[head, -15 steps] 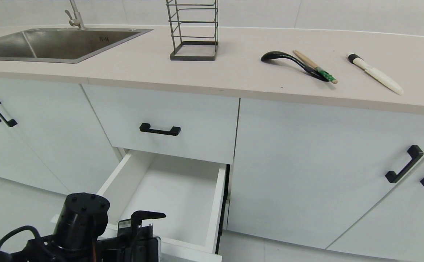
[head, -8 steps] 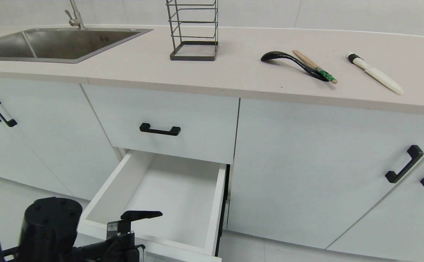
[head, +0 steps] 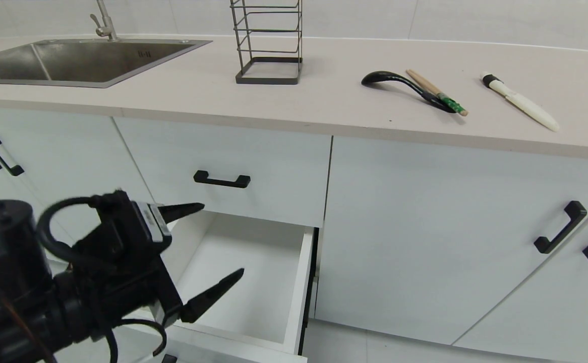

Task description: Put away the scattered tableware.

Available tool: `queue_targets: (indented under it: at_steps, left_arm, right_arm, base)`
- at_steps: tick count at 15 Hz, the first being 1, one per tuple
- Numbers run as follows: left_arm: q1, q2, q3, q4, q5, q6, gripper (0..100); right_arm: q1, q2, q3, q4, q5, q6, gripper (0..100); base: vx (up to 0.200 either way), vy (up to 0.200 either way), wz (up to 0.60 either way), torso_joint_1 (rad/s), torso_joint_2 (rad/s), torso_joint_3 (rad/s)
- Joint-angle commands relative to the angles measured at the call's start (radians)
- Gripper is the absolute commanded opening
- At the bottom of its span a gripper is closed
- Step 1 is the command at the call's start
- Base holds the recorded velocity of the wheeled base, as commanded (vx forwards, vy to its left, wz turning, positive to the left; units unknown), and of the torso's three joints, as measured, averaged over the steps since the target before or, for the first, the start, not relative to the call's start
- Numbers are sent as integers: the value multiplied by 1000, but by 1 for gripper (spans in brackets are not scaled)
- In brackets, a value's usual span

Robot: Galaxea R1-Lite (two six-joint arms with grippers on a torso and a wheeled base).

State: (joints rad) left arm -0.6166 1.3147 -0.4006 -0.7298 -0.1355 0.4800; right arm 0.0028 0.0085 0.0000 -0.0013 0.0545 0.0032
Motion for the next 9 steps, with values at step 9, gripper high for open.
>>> queue_targets:
  at_steps: [9]
  left_arm:
    - [324, -537, 209, 24, -128, -443, 100]
  right_arm:
    - [0, -1, 0, 0, 1, 0, 0]
  base:
    - [0, 0, 0, 0, 0, 0]
